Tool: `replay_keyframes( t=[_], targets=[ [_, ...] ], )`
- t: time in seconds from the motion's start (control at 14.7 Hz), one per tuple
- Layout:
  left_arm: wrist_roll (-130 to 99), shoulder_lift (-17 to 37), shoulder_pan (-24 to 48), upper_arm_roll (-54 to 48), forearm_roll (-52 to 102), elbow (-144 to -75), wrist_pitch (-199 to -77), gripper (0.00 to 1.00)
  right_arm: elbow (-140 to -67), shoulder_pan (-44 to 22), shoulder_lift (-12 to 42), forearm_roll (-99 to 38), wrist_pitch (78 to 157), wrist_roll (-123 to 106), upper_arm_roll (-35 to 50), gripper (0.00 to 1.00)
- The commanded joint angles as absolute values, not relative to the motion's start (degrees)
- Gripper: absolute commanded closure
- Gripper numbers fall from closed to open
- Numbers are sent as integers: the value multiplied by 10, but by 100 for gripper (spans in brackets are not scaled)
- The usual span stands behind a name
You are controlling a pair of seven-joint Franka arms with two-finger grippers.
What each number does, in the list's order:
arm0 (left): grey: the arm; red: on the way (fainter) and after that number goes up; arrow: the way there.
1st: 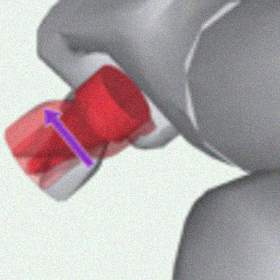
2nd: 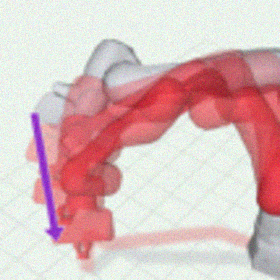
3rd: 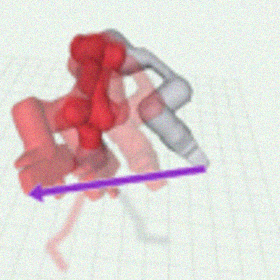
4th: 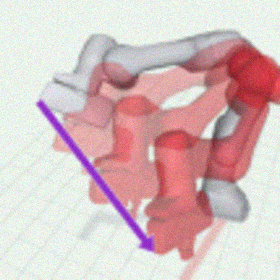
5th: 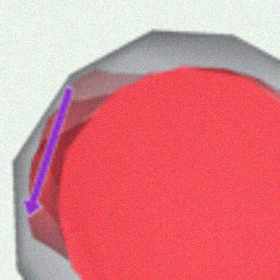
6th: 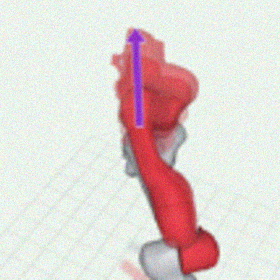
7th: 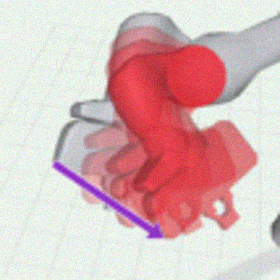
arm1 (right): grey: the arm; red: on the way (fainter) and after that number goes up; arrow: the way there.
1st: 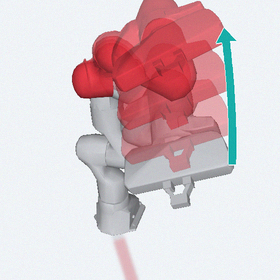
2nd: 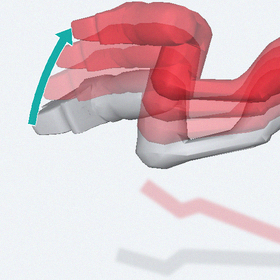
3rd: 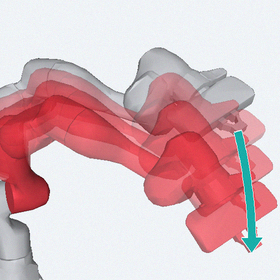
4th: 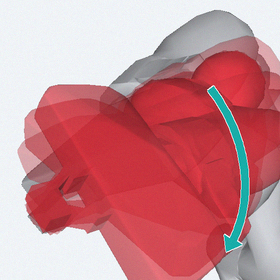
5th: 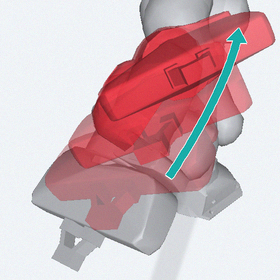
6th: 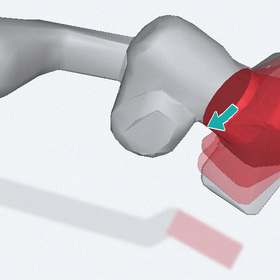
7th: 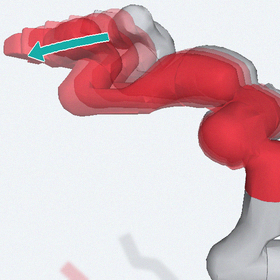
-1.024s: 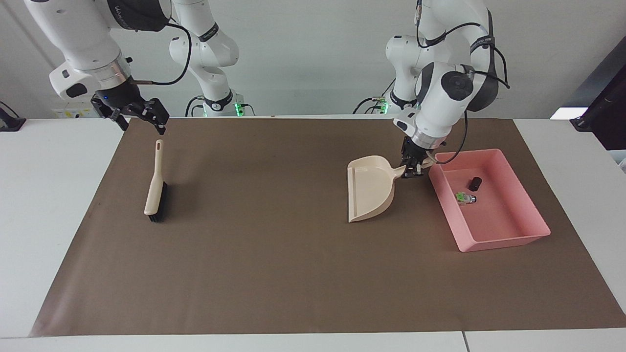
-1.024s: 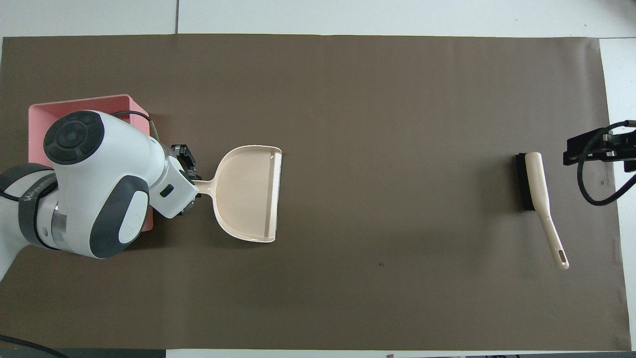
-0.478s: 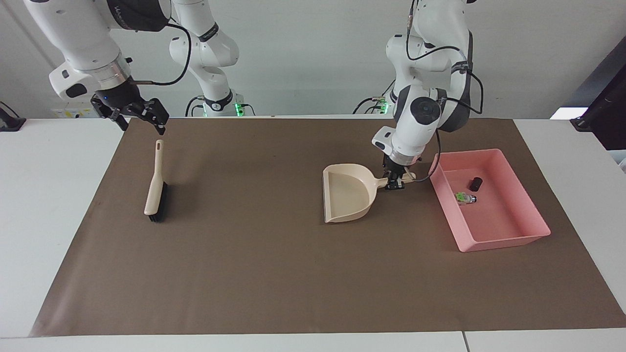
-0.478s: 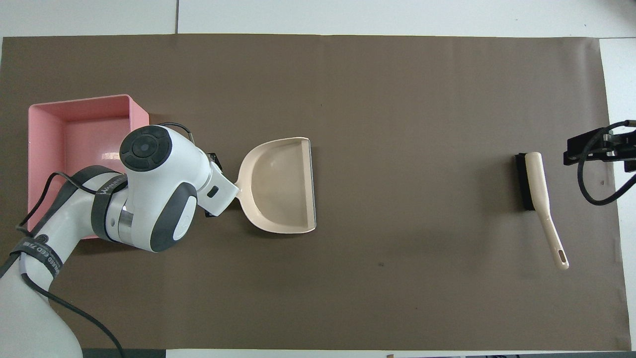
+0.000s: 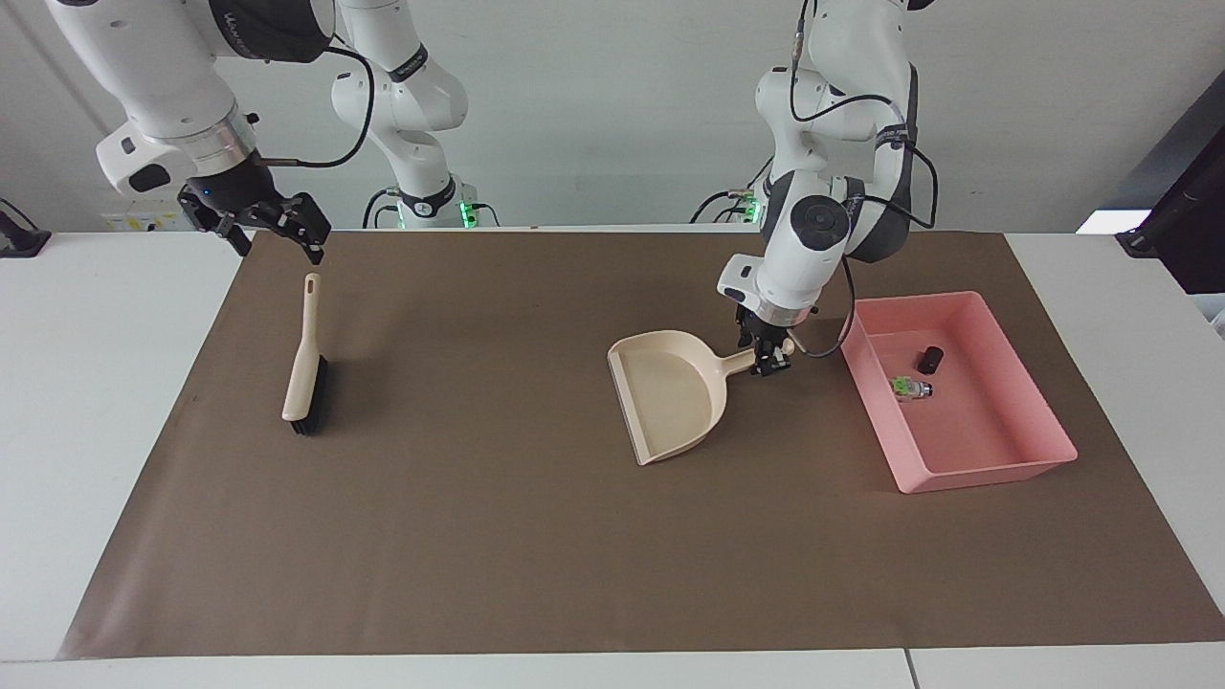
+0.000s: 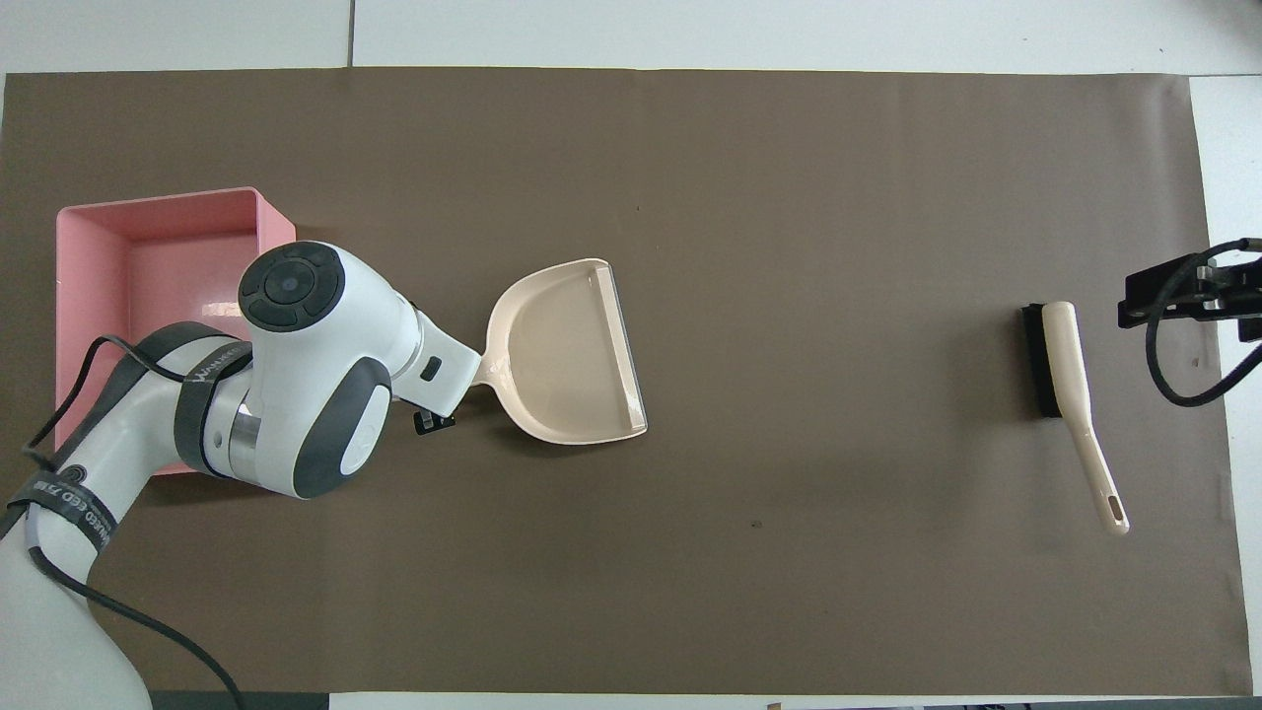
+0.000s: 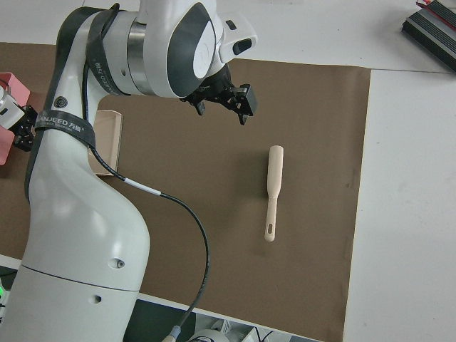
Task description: Clean e-waste and dump in bin
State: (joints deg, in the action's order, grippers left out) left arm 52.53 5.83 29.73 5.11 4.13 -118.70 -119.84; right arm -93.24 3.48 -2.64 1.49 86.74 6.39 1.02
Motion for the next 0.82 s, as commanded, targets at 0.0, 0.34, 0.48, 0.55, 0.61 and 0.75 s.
replay_keyframes(
  t=[0.0, 0.34, 0.48, 0.55, 0.61, 0.75],
  targets=[
    [478, 30, 294, 59, 42, -1179, -1176, 3, -938, 40, -29, 9, 868, 69, 11, 0],
    [304, -18, 215, 58, 19, -1179, -1102, 2, -914, 42, -25, 10, 842, 68, 8, 0],
    [259, -28, 186, 58, 9, -1178, -1097, 2, -916, 36, -29, 10, 839, 69, 11, 0],
    [228, -30, 170, 59, 2, -1173, -1097, 2, -918, 37, -29, 10, 840, 69, 11, 0],
    [174, -32, 150, 59, -6, -1165, -1096, 2, -920, 41, -30, 9, 840, 69, 11, 0],
    [92, -39, 128, 58, -34, -1146, -1091, 2, -925, 41, -33, 9, 842, 69, 11, 0]
  ],
)
